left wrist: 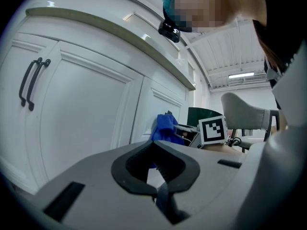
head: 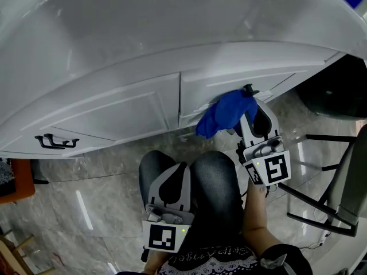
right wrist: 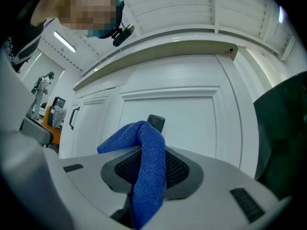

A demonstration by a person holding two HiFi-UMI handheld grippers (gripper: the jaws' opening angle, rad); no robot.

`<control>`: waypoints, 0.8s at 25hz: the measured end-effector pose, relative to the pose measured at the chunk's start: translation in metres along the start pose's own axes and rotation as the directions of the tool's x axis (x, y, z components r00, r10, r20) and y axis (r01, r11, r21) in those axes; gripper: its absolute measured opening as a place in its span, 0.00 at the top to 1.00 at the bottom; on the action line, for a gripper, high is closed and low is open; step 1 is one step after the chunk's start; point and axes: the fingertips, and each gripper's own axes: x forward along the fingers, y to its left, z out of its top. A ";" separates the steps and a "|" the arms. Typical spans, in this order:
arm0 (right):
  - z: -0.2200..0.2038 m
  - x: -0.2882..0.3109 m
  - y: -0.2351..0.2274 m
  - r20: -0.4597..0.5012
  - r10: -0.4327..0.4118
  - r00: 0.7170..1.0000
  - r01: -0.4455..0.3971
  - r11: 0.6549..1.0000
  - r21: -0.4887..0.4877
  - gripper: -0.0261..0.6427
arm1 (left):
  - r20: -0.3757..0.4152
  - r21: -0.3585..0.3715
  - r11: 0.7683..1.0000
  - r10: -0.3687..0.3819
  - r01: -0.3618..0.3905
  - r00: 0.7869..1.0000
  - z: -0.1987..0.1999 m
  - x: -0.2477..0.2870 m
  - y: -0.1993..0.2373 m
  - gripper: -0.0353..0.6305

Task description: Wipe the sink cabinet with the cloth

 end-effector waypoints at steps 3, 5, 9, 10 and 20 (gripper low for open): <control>-0.001 -0.004 -0.011 -0.007 -0.029 1.000 0.029 1.000 -0.012 0.80 | -0.002 -0.004 1.000 -0.001 0.001 1.000 0.000 0.000 0.000 0.94; -0.002 -0.005 -0.017 -0.011 -0.039 0.999 0.039 0.999 -0.031 0.80 | -0.001 -0.004 1.000 -0.002 0.002 1.000 0.000 0.000 -0.001 0.94; -0.003 -0.011 -0.033 -0.008 -0.078 0.997 0.078 0.997 -0.029 0.80 | -0.002 -0.009 1.000 -0.004 0.004 1.000 -0.001 -0.001 -0.001 0.94; -0.003 -0.012 -0.037 -0.007 -0.089 0.996 0.089 0.996 -0.025 0.80 | -0.003 -0.009 1.000 -0.003 0.003 1.000 -0.001 -0.001 0.000 0.94; -0.010 -0.032 -0.095 -0.011 -0.231 0.973 0.231 0.973 -0.017 0.80 | -0.002 -0.017 1.000 -0.002 0.002 1.000 -0.002 -0.005 0.001 0.94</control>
